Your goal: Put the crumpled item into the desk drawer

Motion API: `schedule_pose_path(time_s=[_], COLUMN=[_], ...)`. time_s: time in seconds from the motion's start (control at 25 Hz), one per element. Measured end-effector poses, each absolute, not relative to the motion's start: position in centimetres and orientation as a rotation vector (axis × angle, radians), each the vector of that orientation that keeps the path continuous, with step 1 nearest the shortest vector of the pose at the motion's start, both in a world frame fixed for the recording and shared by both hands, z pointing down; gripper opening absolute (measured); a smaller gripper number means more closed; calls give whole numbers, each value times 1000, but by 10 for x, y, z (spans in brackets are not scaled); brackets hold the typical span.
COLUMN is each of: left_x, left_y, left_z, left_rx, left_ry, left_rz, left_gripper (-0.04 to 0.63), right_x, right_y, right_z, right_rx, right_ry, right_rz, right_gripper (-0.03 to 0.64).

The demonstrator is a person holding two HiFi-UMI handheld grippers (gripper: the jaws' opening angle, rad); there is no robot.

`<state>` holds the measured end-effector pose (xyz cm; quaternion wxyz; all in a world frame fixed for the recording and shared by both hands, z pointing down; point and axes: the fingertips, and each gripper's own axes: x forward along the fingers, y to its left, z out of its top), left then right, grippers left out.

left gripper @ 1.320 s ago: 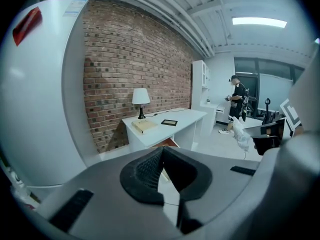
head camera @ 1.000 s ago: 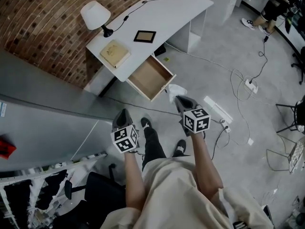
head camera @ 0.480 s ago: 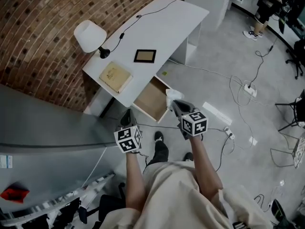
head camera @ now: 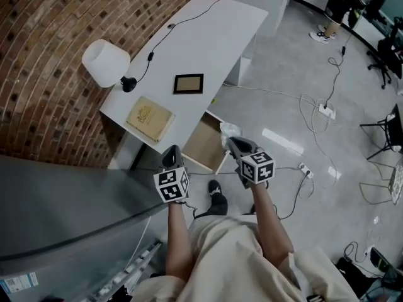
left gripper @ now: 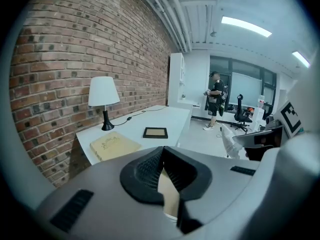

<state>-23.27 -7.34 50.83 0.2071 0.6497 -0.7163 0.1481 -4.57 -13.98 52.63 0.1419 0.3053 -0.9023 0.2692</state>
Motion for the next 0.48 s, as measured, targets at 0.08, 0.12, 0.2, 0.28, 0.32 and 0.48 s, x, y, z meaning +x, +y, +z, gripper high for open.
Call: schedule_pose_path(time_s=[0.08,0.12,0.2,0.28,0.32,0.48], left_x=[-241,-244,-246,-247,-248,-247], left_y=[-85,-90,-97,-100,-101,-102], left_z=[515,518,524,532,536,553], left_rx=[1836,1850,1877,1896,1902,1916], left_ry=[-1967,-1954,-1923,-1886,-1868,-1816], left_rz=[418,422,427,426,426,425], left_gripper=[17,17,17,17,17,17], right_x=[-52,-54,-56,-56,-55,-49], right_y=[-143,-145,-145,-142,-141,-135], right_z=[535,540,548,556,560,574], right_rx=[919,938,975,1010,1030,1083], right_ry=[-2586,-2576,-2556,-2536,-2525,-2477], right_rz=[792,798,810,825,834,848], right_gripper=[26,26,26,26,26,26])
